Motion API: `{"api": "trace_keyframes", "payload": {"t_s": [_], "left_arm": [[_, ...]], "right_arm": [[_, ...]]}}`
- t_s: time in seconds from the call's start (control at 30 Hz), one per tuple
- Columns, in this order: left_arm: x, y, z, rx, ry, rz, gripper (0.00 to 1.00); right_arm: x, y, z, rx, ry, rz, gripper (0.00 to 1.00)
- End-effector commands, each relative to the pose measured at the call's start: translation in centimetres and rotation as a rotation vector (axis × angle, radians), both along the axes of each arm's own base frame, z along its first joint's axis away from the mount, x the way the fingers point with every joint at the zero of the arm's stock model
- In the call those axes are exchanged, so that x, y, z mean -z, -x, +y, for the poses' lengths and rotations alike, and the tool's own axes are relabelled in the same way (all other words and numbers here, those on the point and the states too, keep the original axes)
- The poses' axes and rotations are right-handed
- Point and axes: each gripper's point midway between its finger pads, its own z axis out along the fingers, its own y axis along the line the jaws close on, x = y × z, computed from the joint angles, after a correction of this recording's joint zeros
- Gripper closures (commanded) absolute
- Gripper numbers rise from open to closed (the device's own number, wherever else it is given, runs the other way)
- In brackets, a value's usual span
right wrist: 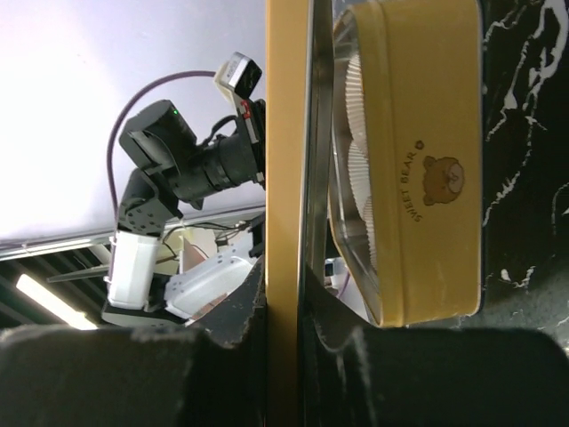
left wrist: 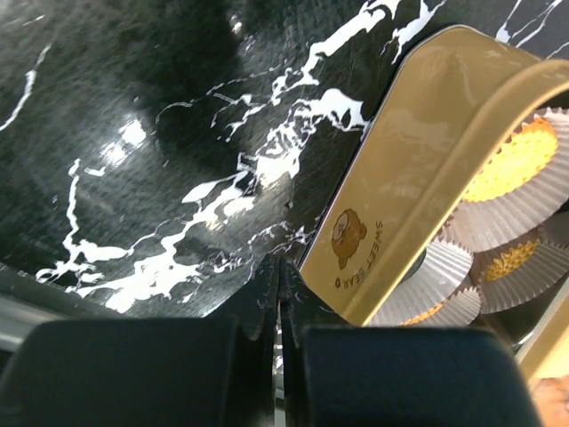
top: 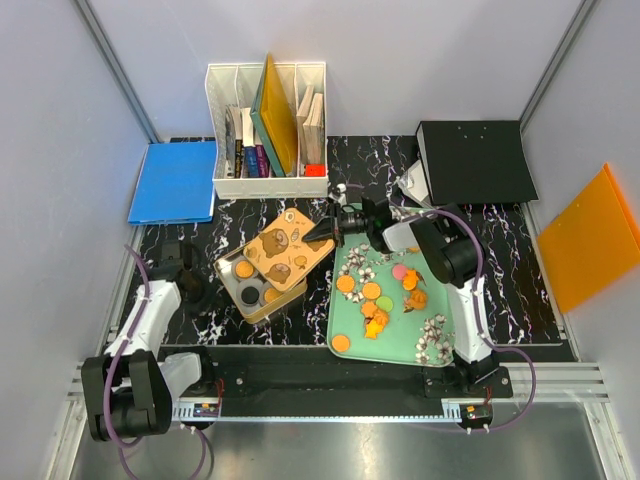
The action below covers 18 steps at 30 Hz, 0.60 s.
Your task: Pack the cookies
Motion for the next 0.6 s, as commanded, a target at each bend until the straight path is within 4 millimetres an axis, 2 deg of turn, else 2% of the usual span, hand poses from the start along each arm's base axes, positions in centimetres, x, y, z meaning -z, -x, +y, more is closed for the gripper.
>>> {"api": "trace_keyframes", "payload": {"t_s": [0.0, 0.3, 0.47, 0.57], "left_arm": [[0.7, -0.7, -0.8, 0.012, 0.045, -0.011, 1.0], [1.4, -1.0, -1.1, 0.022, 0.063, -0.001, 1.0], [1.5, -1.0, -1.3, 0.028, 0.072, -0.003, 1.0], [1.5, -1.0, -1.4, 0.034, 0.077, -0.002, 1.0]], "right_arm": [[0.9, 0.5, 0.8, -0.052, 0.02, -0.046, 1.0], [3.1, 1.9, 2.1, -0.093, 0.064, -0.027, 0.99], [3.9, 2.4, 2.6, -0.103, 0.077, -0.011, 0.88], [4.3, 2.4, 2.6, -0.101, 0.087, -0.01, 0.78]]}}
